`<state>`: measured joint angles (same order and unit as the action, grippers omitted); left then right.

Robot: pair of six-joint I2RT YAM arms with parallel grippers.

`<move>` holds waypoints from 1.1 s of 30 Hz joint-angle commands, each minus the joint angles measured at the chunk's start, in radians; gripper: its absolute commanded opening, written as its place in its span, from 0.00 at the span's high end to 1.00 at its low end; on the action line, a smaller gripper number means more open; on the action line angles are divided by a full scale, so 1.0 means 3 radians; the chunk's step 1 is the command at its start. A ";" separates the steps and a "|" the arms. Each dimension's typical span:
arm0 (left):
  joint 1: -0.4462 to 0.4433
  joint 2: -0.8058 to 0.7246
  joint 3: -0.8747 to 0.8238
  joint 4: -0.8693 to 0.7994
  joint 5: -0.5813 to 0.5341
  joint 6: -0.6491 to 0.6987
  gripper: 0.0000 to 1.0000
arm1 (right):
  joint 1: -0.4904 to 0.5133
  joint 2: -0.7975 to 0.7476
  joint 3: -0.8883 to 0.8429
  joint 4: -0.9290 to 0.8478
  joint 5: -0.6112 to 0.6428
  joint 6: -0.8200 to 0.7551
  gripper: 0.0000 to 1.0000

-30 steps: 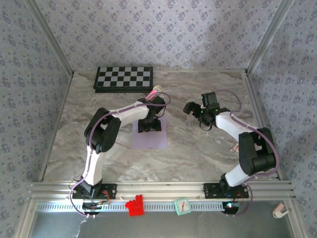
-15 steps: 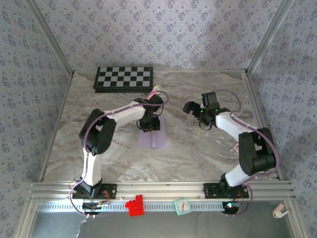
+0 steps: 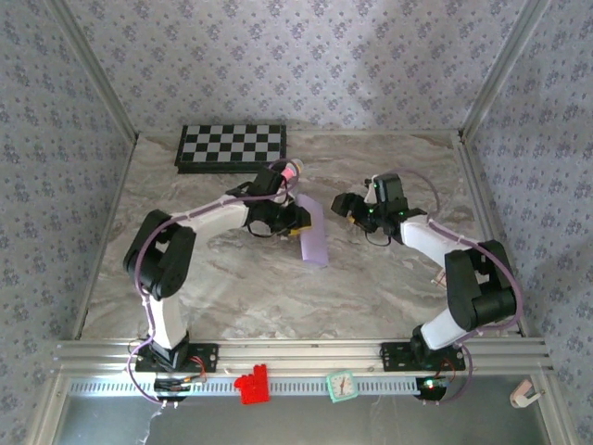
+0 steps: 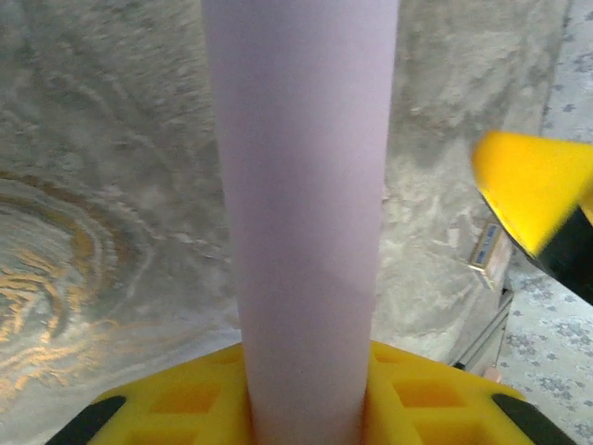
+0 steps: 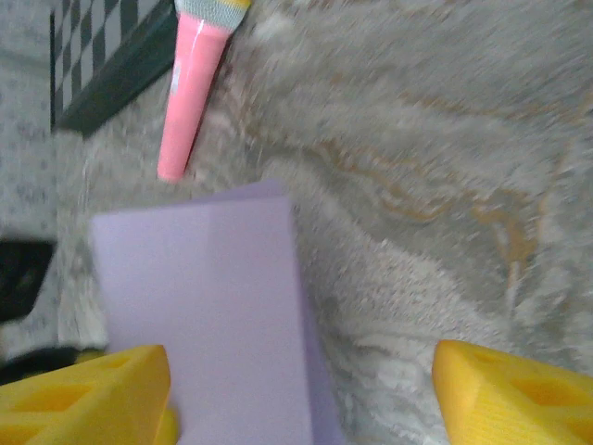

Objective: Fold a paper plane with a square sheet of paper (pick it up from the middle)
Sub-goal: First fold the square sheet of paper in half at the center of the table.

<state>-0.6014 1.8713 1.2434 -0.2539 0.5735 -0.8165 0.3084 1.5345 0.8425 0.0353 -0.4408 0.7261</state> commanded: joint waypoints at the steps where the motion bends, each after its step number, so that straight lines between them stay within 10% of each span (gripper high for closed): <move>1: 0.0071 0.0146 -0.0046 0.0015 0.0031 0.0079 0.71 | 0.0122 0.0098 -0.0057 0.0098 -0.0282 -0.0022 0.36; 11: 0.0097 0.0389 0.0061 -0.0440 -0.0315 0.0343 0.75 | 0.0429 0.0691 0.0313 -0.0224 -0.0421 -0.0188 0.77; 33: 0.0103 0.0327 0.0268 -0.0794 -0.0650 0.0467 0.66 | 0.0745 0.1415 0.1005 -0.1255 0.0380 -0.0074 0.87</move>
<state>-0.5751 1.9930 1.3014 -0.4431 0.4362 -0.6716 0.5243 1.9236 1.1366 -0.2504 -0.4080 0.6662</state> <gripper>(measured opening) 0.324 0.133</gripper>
